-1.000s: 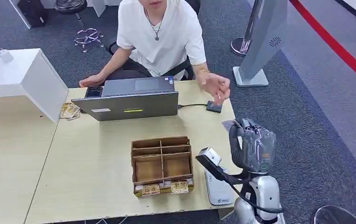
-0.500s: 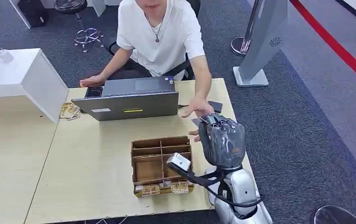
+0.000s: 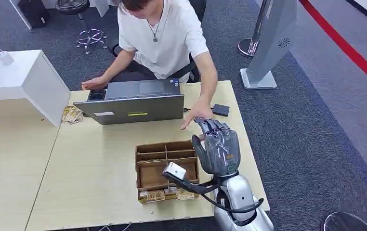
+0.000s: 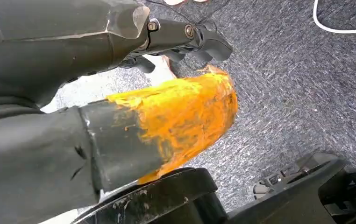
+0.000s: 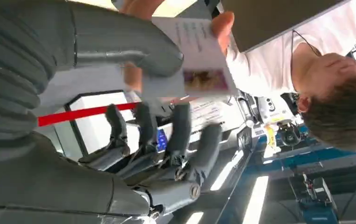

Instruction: Pass the card to the sensor for recognition and then transmit it.

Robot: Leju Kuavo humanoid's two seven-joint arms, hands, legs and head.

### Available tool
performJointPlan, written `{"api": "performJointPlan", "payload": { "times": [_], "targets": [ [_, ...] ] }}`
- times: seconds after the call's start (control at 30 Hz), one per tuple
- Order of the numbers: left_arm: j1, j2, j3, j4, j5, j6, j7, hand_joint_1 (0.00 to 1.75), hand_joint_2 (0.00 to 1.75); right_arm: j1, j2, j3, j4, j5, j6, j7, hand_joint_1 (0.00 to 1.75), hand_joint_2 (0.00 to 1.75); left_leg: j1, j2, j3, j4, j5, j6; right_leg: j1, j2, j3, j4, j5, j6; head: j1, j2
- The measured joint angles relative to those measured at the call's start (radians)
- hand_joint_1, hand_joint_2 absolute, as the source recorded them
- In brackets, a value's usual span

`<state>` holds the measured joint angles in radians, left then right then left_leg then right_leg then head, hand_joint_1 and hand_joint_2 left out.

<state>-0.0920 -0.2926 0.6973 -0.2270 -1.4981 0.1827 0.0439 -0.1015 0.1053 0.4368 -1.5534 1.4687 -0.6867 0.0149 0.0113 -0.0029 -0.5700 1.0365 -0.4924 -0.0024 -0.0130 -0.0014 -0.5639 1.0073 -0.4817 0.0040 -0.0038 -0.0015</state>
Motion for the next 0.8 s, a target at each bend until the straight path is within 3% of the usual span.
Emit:
{"api": "performJointPlan", "payload": {
  "times": [0.27,0.43,0.8],
  "targets": [
    [0.0,-0.001,-0.001,0.0,0.002,0.003,-0.002,0.0,0.0,0.006,-0.013,0.019,-0.009,-0.103,0.022,-0.026,0.0,1.75,0.0,0.0,0.0,0.0,0.0,0.0,0.0,0.0,0.0,0.0,0.0,0.0,0.0,0.0],
    [0.0,0.0,-0.001,0.0,0.005,0.006,0.001,0.0,0.0,0.026,-0.027,0.031,-0.035,-0.219,0.066,-0.097,0.0,1.75,0.0,0.0,0.0,0.0,0.0,0.0,0.0,0.0,0.0,0.0,0.0,0.0,0.0,0.0],
    [0.0,0.003,-0.002,0.0,0.008,0.006,-0.003,0.0,0.0,0.048,-0.065,0.091,-0.048,-0.33,0.181,-0.196,0.0,1.75,0.0,0.0,0.0,0.0,0.0,0.0,0.0,0.0,0.0,0.0,0.0,0.0,0.0,0.0]
  ]
}}
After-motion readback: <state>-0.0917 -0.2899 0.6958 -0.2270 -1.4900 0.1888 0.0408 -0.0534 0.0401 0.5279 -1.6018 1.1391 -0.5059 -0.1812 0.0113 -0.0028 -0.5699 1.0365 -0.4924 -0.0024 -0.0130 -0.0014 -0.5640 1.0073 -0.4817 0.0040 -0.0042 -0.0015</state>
